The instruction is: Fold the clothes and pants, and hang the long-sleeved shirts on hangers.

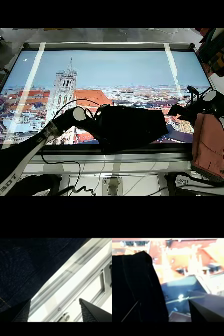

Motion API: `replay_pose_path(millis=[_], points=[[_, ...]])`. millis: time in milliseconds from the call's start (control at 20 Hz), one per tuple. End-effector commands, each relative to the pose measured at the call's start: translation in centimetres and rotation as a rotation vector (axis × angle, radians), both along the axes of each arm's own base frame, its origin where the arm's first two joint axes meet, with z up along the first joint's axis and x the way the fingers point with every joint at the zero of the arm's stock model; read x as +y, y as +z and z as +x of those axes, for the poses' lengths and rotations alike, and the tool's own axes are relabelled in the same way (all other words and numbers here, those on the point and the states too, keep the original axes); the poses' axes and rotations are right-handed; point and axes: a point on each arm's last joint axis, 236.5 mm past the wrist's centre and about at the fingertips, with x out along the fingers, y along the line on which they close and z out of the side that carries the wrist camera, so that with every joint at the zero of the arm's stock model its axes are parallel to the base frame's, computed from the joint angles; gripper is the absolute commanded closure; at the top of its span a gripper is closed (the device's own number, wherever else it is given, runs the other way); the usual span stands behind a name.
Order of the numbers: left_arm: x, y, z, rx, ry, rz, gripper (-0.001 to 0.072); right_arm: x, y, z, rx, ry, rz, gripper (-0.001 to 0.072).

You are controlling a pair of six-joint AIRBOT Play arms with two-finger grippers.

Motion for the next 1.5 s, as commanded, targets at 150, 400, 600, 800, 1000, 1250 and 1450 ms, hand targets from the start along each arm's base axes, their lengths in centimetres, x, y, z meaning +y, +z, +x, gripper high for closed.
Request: replay_pose_path(millis=[150, 400, 600, 800, 1000, 1250, 1450], points=[[0.1, -0.1, 0.5, -0.007, 0.017, -0.001, 0.0010, 3.4, -3.6, -0.1, 0.088, 0.069, 0.328, 0.0053], [-0.3, -0.1, 2.2, -0.065, 0.062, -0.013, 0.0010, 5.3, -6.6, 0.8, 0.104, 0.085, 0.338, 0.0058], [0.2, -0.7, 4.2, -0.153, 0.087, 0.012, 0.0011, 9.1, -7.1, 0.9, 0.078, 0.245, 0.357, 0.0294], [1.8, -1.8, 5.2, -0.230, 0.049, 0.089, 0.0011, 13.2, -5.3, 3.0, -0.019, 0.338, 0.392, 0.0601], [3.1, 0.4, 9.4, -0.350, 0.095, 0.095, 0.0011, 13.0, 1.2, 9.5, -0.227, 0.201, 0.336, 0.0676], [7.6, 11.2, 16.5, -0.630, 0.212, 0.010, 0.0019, 4.2, 15.2, 13.8, -0.550, -0.025, -0.016, 0.0677], [13.2, 18.1, 17.9, -0.781, 0.359, -0.010, 0.0019, -7.4, 22.4, 6.7, -0.518, -0.465, -0.220, 0.0677]])
